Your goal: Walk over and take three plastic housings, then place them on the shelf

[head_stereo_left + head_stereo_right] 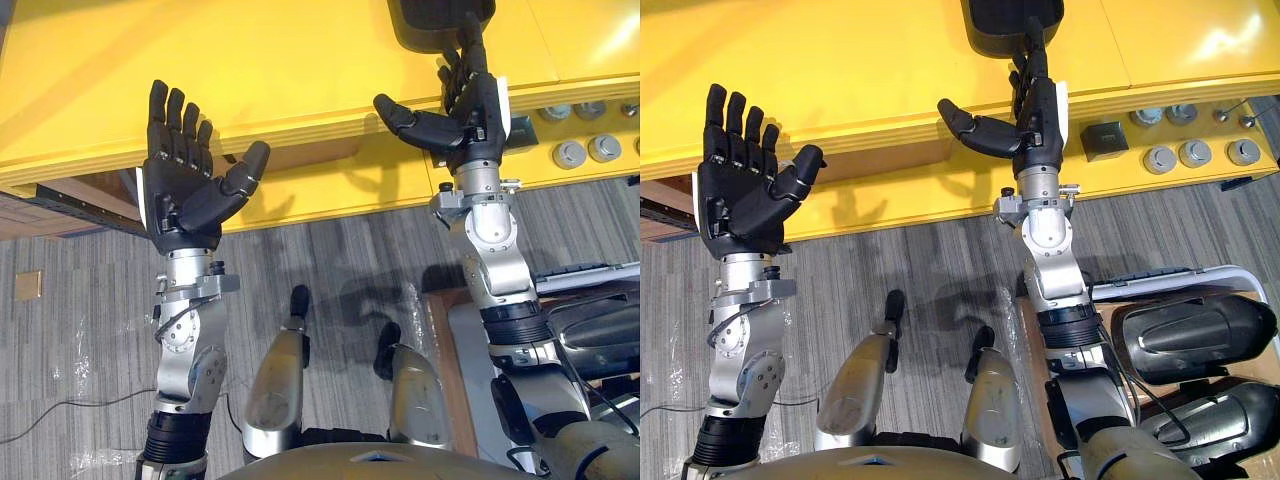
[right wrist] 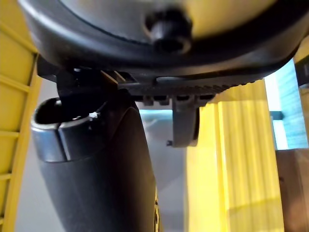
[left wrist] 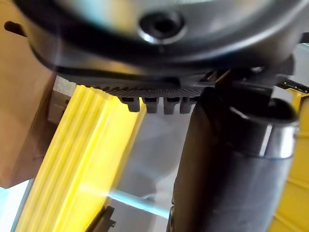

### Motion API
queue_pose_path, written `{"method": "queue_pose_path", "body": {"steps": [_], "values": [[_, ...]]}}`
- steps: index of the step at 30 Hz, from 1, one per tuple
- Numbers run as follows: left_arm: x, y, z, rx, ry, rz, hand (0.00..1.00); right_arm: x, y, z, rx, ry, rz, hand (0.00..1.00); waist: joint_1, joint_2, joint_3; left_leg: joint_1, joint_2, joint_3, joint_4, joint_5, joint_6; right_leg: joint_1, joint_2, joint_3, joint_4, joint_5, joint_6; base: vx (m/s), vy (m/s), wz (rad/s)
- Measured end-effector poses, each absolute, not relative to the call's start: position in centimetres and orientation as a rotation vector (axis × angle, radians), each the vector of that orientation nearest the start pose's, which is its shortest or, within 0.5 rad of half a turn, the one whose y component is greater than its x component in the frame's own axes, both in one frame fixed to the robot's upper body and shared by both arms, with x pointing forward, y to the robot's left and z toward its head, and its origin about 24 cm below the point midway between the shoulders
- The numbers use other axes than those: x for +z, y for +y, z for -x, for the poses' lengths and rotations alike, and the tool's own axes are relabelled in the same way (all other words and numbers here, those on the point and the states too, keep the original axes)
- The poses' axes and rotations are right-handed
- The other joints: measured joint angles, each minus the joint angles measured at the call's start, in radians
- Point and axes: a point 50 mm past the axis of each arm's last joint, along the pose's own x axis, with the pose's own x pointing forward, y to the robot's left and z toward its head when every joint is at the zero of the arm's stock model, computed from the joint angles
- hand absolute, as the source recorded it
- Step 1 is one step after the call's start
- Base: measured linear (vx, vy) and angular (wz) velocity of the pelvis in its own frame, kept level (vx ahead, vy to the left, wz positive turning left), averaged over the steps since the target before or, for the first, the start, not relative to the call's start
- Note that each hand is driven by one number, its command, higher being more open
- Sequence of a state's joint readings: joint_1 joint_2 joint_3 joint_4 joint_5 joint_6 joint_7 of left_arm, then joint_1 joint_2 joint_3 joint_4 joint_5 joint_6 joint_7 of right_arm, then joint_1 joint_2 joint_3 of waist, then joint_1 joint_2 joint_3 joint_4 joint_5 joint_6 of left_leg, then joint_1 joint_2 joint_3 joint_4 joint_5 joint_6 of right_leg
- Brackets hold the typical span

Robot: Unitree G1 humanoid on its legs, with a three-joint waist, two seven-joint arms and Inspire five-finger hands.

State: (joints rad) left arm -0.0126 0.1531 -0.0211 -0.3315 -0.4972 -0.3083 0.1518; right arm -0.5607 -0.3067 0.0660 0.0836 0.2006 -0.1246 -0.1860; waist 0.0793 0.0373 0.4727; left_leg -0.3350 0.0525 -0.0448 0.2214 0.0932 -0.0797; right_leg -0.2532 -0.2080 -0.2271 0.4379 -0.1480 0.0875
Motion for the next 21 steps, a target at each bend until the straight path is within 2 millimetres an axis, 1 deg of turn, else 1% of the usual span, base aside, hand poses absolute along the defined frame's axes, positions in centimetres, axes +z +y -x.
{"method": "queue_pose_path", "body": {"steps": [5,9,12,16,21], "values": [[14.4,17.6,-23.5,0.072,-0.599,0.436,1.00,20.3,-15.8,-33.0,-0.017,-0.592,0.054,1.00,0.008,0.000,0.000,-0.012,0.001,-0.001,0.023,-0.013,-0.002,-0.007,-0.001,-0.001,0.017,-0.007,-0.001,0.00,0.000,0.00],[14.9,17.4,-23.7,0.059,-0.619,0.443,1.00,20.8,-15.6,-33.0,-0.026,-0.612,0.078,1.00,0.018,-0.001,0.000,-0.014,0.001,-0.006,0.028,-0.015,-0.004,-0.007,-0.004,-0.007,0.032,-0.017,-0.004,-0.01,-0.007,0.04],[15.0,17.3,-23.7,0.050,-0.622,0.443,1.00,22.0,-15.4,-33.1,-0.031,-0.648,0.071,1.00,0.023,-0.001,0.000,-0.020,0.002,-0.013,0.041,-0.020,-0.005,-0.008,-0.005,-0.015,0.045,-0.027,-0.006,-0.02,-0.012,0.08],[15.0,17.3,-23.7,0.050,-0.621,0.444,1.00,22.9,-15.2,-33.2,-0.032,-0.675,0.065,1.00,0.030,-0.001,0.000,-0.022,0.002,-0.016,0.042,-0.020,-0.005,-0.009,-0.006,-0.020,0.051,-0.031,-0.006,-0.01,-0.007,0.04],[15.0,17.2,-23.7,0.048,-0.622,0.443,1.00,22.9,-15.3,-33.2,-0.047,-0.677,0.060,1.00,0.031,-0.002,-0.001,-0.021,-0.003,-0.017,0.044,-0.016,0.001,-0.003,-0.011,-0.025,0.056,-0.031,-0.006,0.00,0.004,0.02]]}}
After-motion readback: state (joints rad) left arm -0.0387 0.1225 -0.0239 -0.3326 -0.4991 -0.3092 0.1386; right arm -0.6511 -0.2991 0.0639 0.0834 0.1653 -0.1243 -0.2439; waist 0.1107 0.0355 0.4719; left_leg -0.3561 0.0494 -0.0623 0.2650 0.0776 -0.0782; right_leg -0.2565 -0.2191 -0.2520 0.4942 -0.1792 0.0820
